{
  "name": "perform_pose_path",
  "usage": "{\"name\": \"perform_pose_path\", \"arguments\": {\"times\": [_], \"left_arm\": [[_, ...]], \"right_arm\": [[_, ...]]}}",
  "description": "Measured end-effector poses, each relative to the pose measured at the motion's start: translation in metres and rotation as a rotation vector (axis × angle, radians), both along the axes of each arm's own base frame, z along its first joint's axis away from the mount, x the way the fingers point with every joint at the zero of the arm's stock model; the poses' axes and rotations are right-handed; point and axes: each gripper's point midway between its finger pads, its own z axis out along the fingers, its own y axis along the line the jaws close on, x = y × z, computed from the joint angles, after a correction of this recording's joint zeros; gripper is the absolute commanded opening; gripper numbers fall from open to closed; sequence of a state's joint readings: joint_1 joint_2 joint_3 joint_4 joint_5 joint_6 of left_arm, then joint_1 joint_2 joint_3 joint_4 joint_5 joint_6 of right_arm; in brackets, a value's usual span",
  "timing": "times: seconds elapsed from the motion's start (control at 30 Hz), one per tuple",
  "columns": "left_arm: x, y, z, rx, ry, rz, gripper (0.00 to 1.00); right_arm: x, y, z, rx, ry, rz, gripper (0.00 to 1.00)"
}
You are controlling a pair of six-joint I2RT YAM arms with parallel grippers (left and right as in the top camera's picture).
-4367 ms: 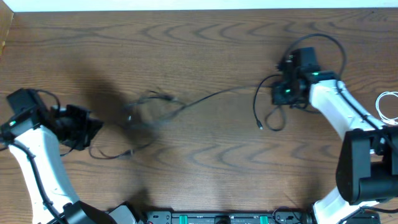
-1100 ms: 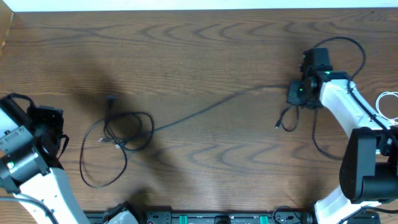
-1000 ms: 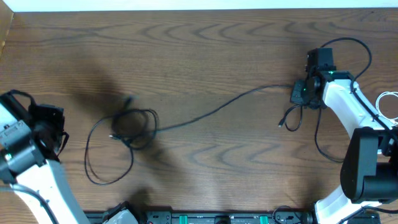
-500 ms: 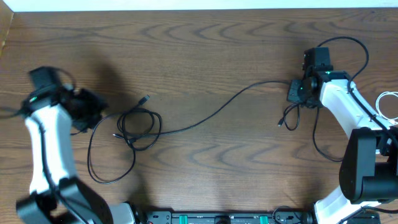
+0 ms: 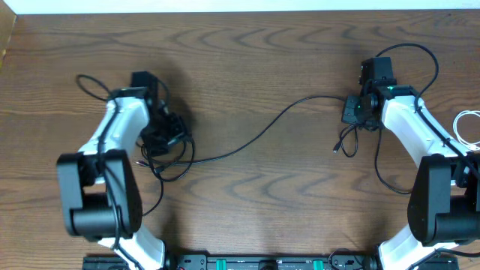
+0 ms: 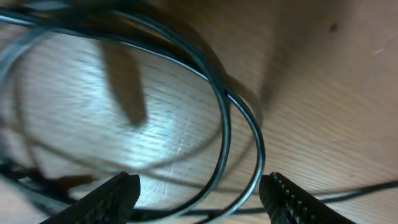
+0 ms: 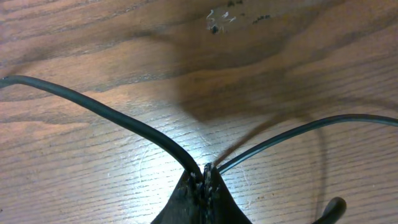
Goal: Untangle cables
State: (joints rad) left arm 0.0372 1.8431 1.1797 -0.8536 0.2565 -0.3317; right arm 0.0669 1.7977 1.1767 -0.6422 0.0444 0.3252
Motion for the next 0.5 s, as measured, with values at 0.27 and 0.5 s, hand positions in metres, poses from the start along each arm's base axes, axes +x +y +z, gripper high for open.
{"name": "perform_pose_path", "arguments": {"times": [0.27, 0.5], "left_arm": [[-0.001, -0.008, -0.024, 0.023, 0.054, -0.036, 0.08], [-0.002, -0.007, -0.022, 0.021, 0.070, -0.036, 0.07]], "right_arm": [[0.000, 0.000, 0.000, 0.000, 0.000, 0.001, 0.01], [0.000, 0.001, 0.000, -0.003, 0.000, 0.021, 0.01]]}}
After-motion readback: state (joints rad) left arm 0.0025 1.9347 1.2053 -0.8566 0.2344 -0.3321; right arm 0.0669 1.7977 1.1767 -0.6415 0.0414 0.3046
